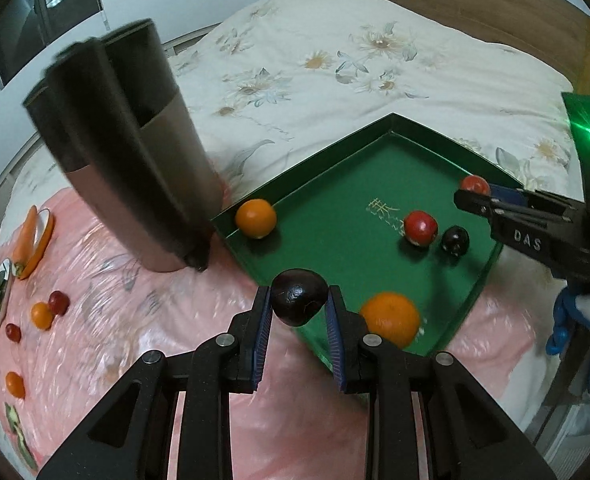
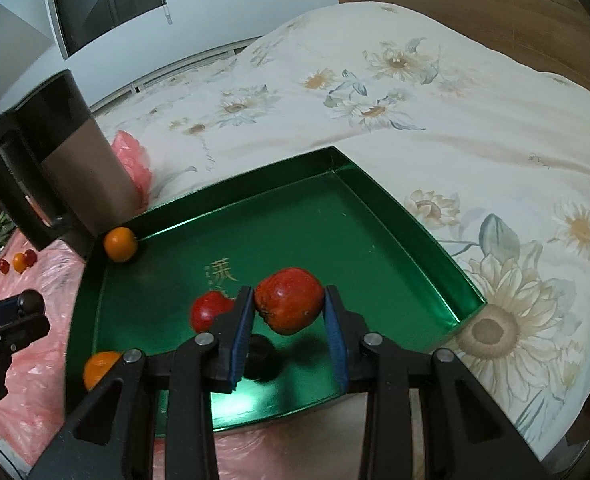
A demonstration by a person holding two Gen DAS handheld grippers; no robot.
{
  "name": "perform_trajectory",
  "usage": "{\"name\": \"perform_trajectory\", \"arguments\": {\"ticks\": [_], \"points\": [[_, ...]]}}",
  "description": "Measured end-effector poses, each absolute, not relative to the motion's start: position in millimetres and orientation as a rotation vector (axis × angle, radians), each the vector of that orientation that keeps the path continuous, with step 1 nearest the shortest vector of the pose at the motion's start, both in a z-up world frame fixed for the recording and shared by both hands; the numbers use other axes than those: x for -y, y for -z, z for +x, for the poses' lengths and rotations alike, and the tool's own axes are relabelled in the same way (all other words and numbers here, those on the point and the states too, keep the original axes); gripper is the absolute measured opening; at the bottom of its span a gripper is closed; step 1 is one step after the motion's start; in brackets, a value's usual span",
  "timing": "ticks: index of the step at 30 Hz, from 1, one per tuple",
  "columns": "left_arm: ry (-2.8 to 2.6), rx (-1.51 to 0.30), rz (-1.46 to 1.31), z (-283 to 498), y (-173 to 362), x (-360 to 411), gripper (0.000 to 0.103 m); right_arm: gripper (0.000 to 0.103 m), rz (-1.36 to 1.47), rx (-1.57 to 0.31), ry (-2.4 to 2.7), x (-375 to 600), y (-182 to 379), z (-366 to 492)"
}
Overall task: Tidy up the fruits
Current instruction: 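Lower the plum and apple into the green box and open both grippers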
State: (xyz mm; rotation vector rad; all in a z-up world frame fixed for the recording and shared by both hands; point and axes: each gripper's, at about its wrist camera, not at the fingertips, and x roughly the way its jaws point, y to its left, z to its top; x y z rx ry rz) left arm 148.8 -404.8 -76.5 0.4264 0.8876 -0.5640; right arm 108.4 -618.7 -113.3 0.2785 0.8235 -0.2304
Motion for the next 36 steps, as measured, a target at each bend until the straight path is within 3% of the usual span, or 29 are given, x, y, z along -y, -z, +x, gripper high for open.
{"name": "perform_trajectory", "arguments": {"ticks": [26,28,30,31,33,36], "points": [[0.549,-0.963,0.453,174,118,441,0.024,0.034,0.222,-0.851,0.263,621,136,115],[0.557,-0.966,0.457,173,119,442,0.028,0.034,0.222,-0.851,0.263,621,136,115],[0.557,-0.96,0.457,171,118,442,0.042,0.035,0.218,-0.852,0.266,620,136,115],[0.556,-0.956,0.454,171,117,442,0.044,0.039,0.217,-0.852,0.267,620,136,115],[0.555,-0.958,0.449,170,116,442,0.045,0.069,0.214,-0.846,0.271,618,135,114],[0.548,-0.96,0.452,169,115,441,0.048,0.071,0.221,-0.839,0.272,619,133,111]]}}
